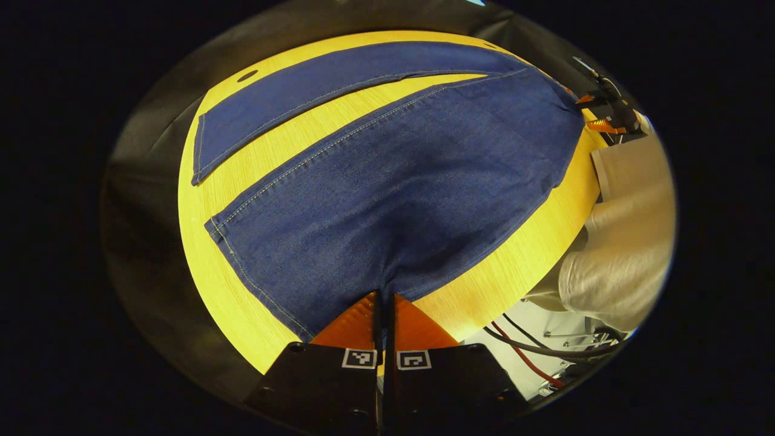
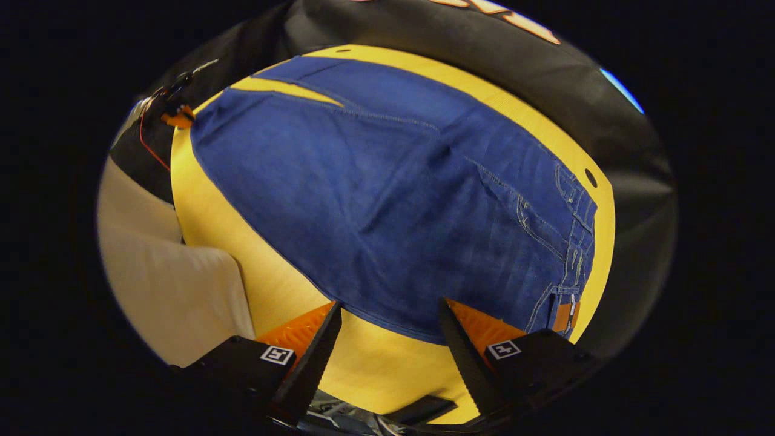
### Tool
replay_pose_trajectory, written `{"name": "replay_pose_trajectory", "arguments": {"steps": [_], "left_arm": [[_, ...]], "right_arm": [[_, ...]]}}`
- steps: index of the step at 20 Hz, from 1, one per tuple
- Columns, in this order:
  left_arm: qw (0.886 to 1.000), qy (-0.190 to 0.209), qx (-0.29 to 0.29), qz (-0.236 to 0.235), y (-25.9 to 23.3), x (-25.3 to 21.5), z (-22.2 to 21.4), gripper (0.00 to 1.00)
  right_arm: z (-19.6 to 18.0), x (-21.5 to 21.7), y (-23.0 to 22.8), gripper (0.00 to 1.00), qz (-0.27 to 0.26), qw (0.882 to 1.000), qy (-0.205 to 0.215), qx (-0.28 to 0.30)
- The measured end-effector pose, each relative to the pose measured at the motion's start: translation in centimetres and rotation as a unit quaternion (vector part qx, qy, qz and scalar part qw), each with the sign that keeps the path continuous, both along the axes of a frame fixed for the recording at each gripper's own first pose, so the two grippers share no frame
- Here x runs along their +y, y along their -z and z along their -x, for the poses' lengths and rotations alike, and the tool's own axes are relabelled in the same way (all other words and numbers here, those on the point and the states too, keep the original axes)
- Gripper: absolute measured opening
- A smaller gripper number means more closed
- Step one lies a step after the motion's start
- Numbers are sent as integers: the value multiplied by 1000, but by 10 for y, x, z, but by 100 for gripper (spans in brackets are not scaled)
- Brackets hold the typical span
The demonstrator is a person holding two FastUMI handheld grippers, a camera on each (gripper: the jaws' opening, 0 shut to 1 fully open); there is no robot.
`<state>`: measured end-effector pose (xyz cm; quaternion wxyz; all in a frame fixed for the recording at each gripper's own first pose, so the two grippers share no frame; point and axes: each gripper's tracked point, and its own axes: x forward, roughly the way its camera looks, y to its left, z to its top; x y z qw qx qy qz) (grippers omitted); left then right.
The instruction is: Grasp the waist and the cuffs of the jeans and fold them to make the two legs overlap; first hold the waist and fold one-third of the jeans toward the cuffs, then hold the cuffs and fold the remaining one-third in the same direction to finish folding.
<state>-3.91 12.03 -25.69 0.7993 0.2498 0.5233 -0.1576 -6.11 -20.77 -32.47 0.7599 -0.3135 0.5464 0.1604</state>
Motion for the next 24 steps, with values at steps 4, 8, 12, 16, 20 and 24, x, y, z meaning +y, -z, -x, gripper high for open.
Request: {"name": "replay_pose_trajectory", "arguments": {"steps": [4,8,12,16,20,24], "left_arm": [[1000,0,6,-1,0,0,-1,0],[1000,-6,21,1,0,0,-1,0],[999,-5,33,-10,0,0,-1,0],[1000,-8,23,-17,1,-1,-2,0],[1000,-20,15,-16,3,-1,-4,0],[1000,-23,-2,-19,1,0,-3,0]], "right_arm": [[3,-8,8,99,7,999,-6,39],[-1,-9,10,97,-5,998,-6,66],[0,-10,8,95,7,997,3,77],[-3,-6,7,82,15,997,13,81],[-25,-13,4,44,20,997,6,78],[-30,-19,3,24,19,997,21,71]]}}
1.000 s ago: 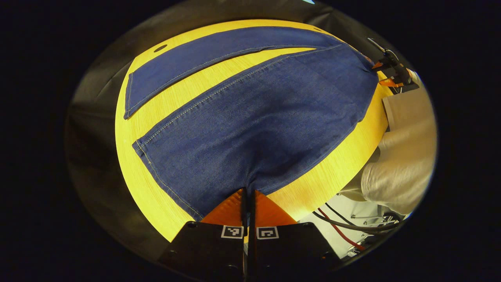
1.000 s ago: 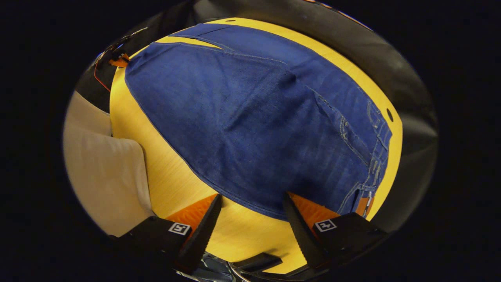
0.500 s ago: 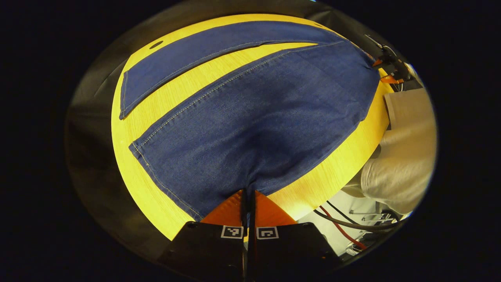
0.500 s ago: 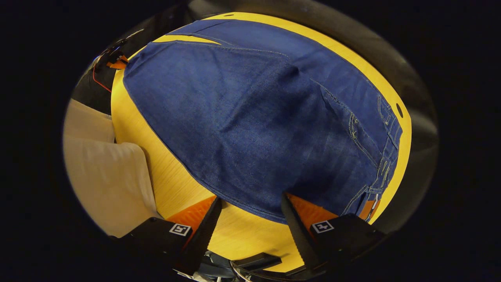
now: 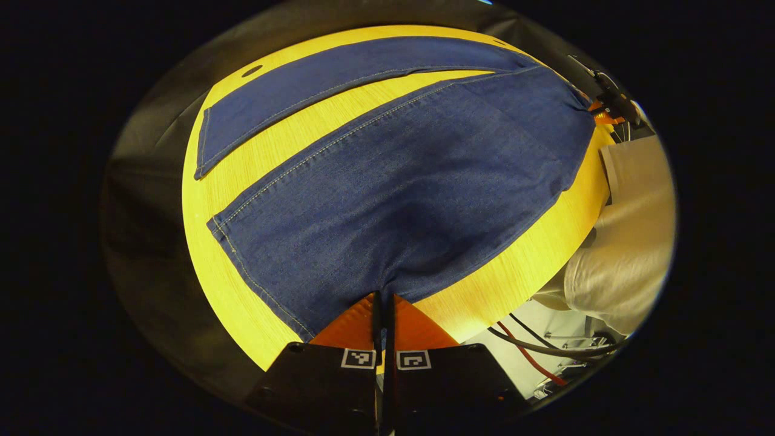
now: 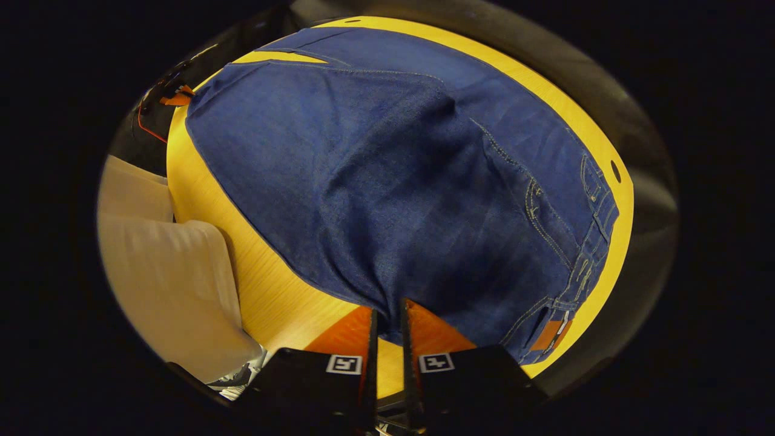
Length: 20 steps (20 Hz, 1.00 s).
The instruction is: Grasp the waist and the cuffs of the jeans and fold them to make the two legs overlap; first hold the waist and fold one-third of the jeans toward the cuffs, then hold the cuffs and fold the remaining one-third in the same direction to finish folding.
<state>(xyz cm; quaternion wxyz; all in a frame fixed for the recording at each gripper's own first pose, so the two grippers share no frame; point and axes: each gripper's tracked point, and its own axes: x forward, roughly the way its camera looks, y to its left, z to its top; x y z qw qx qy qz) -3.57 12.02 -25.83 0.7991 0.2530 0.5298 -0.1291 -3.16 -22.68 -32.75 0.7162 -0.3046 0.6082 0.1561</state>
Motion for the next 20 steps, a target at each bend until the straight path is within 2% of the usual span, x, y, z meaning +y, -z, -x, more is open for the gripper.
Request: {"name": "replay_pose_trajectory", "arguments": {"steps": [1,5,7,9,13,15,17,20], "left_arm": [[1000,-7,-8,3,-1,1,0,0],[996,-63,-54,36,0,3,-3,0],[992,-86,-83,45,1,4,-5,0],[988,-105,-96,62,0,1,-6,0],[975,-140,-149,85,-29,-3,-15,0],[970,-143,-179,84,-49,-7,-22,0],[970,-128,-197,63,-73,-8,-35,0],[967,-108,-230,20,-120,-9,-77,0]], "right_arm": [[2,3,-1,11,-5,1000,17,-4],[1,0,-2,6,-19,996,71,-43],[3,2,-5,4,-22,991,108,-72],[1,-1,-7,3,-19,987,126,-100],[-11,6,-27,3,-28,980,131,-146],[-21,15,-49,3,-33,977,125,-171],[-39,27,-76,3,-33,973,113,-201],[-70,31,-104,2,-36,968,96,-231]]}}
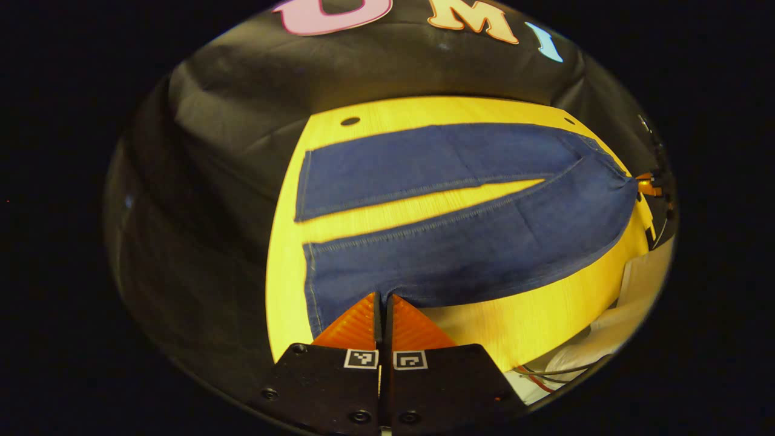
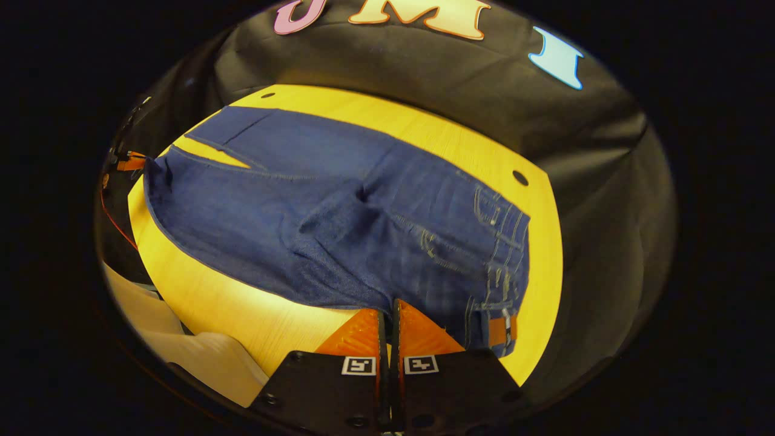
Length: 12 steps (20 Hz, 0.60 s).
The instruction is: Grasp the waist and the cuffs of the jeans and fold them to make the two legs overlap; first hold the waist and fold one-third of the jeans toward the cuffs, then hold the cuffs and fold the remaining one-third in the same direction to finish folding.
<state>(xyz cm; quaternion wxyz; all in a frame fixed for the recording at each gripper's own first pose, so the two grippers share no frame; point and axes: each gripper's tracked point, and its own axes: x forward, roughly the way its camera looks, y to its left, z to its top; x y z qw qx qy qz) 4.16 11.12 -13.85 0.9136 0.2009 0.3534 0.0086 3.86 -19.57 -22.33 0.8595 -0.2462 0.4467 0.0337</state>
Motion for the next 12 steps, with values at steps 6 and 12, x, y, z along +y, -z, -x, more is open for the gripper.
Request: {"name": "replay_pose_trajectory", "arguments": {"steps": [6,12], "left_arm": [[997,-24,-59,-42,-62,-2,-99,0],[991,-83,-90,-62,-64,12,-205,0]], "right_arm": [[-80,5,-41,0,11,999,-16,-38],[-194,-3,-27,2,25,999,-6,-26]]}}
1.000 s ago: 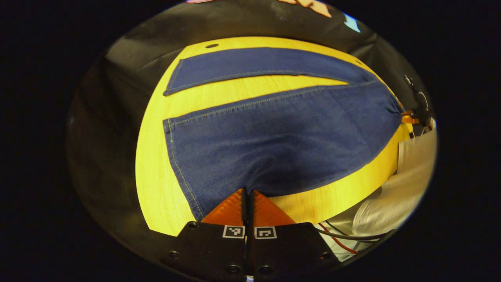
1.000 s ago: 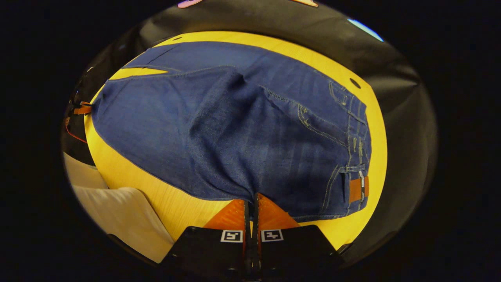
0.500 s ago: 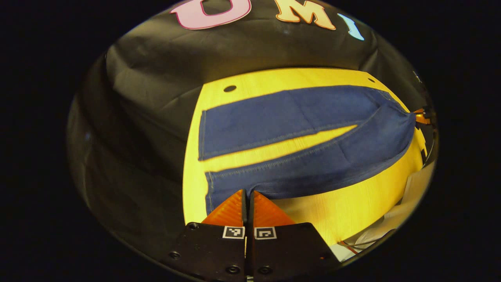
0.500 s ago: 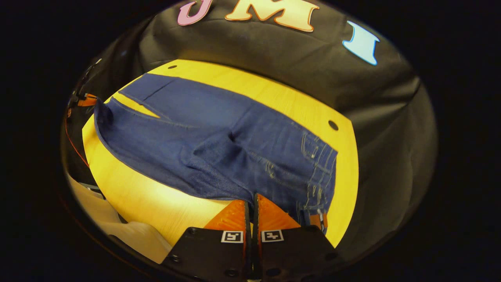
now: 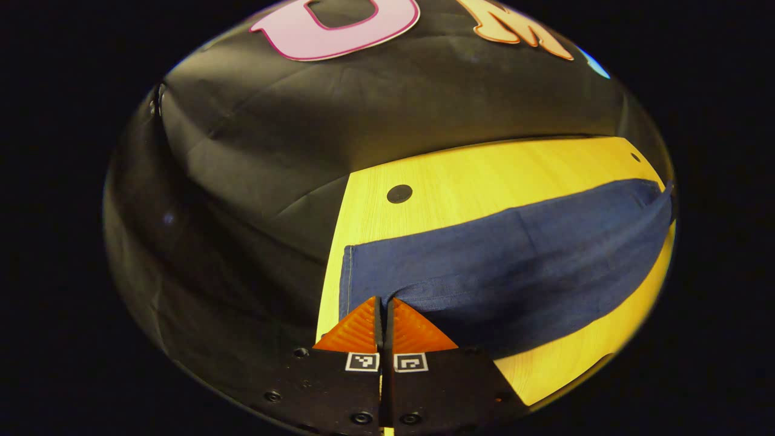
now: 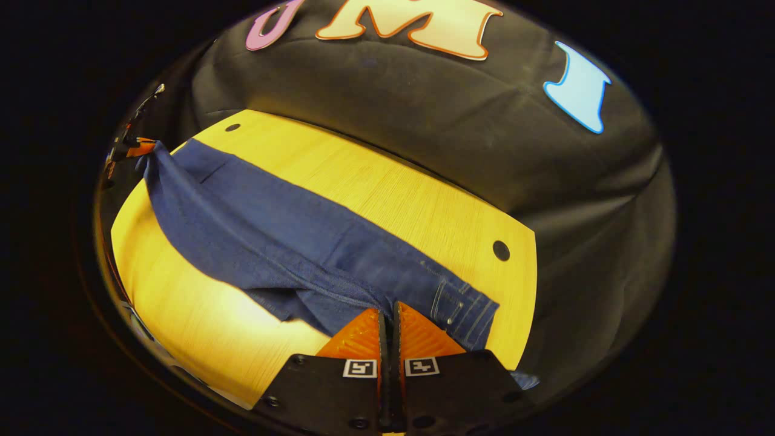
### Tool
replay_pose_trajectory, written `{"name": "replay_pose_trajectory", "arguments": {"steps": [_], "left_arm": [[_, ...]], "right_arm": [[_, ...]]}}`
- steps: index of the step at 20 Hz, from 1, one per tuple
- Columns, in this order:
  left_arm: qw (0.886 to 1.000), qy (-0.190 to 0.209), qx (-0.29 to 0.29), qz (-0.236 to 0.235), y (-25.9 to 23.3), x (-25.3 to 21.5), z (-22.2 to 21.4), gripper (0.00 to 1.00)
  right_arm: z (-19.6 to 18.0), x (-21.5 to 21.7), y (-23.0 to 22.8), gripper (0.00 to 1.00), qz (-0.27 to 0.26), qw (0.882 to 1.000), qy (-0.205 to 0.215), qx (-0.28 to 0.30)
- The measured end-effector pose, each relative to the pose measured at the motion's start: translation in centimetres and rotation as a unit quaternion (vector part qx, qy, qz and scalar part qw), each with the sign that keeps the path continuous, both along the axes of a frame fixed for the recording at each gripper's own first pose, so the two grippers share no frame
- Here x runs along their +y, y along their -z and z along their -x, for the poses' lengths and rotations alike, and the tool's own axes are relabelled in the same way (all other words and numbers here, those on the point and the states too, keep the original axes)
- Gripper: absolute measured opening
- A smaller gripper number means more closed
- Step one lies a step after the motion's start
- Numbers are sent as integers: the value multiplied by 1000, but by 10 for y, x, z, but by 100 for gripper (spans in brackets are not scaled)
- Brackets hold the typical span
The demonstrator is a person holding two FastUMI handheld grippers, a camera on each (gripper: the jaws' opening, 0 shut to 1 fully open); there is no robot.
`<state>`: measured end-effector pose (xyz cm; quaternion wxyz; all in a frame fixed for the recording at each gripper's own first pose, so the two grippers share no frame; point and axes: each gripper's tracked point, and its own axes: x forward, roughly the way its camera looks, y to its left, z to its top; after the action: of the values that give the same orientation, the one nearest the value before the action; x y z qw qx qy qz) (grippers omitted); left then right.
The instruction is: Grasp the waist and the cuffs of the jeans and fold them to make the two legs overlap; first hold the waist and fold one-third of the jeans toward the cuffs, then hold the cuffs and fold the remaining one-third in the same direction to finish folding.
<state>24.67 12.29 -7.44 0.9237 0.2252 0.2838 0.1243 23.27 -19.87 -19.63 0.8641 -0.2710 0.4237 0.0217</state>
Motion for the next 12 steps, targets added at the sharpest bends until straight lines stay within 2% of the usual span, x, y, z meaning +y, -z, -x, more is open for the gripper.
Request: {"name": "replay_pose_trajectory", "arguments": {"steps": [1,2,4,5,7,10,11,12], "left_arm": [[1000,-7,-3,-7,5,2,-18,0],[1000,-12,-3,-14,12,4,-34,0],[1000,-17,7,-24,30,6,-61,0],[999,-21,7,-26,39,4,-62,0],[999,-32,8,-9,53,5,-73,0],[998,-50,-21,42,60,11,-88,0],[996,-58,-33,60,55,9,-87,0],[994,-60,-44,75,54,10,-88,1]], "right_arm": [[-18,-1,11,0,3,1000,0,5],[-32,-5,26,3,3,1000,2,15],[-48,-16,62,0,-2,999,9,49],[-50,-19,77,3,-11,998,16,65],[-55,-39,86,2,-25,997,25,71],[-58,-43,77,3,-55,996,32,65],[-61,-51,75,8,-64,996,35,60],[-64,-54,72,19,-71,995,42,55]]}}
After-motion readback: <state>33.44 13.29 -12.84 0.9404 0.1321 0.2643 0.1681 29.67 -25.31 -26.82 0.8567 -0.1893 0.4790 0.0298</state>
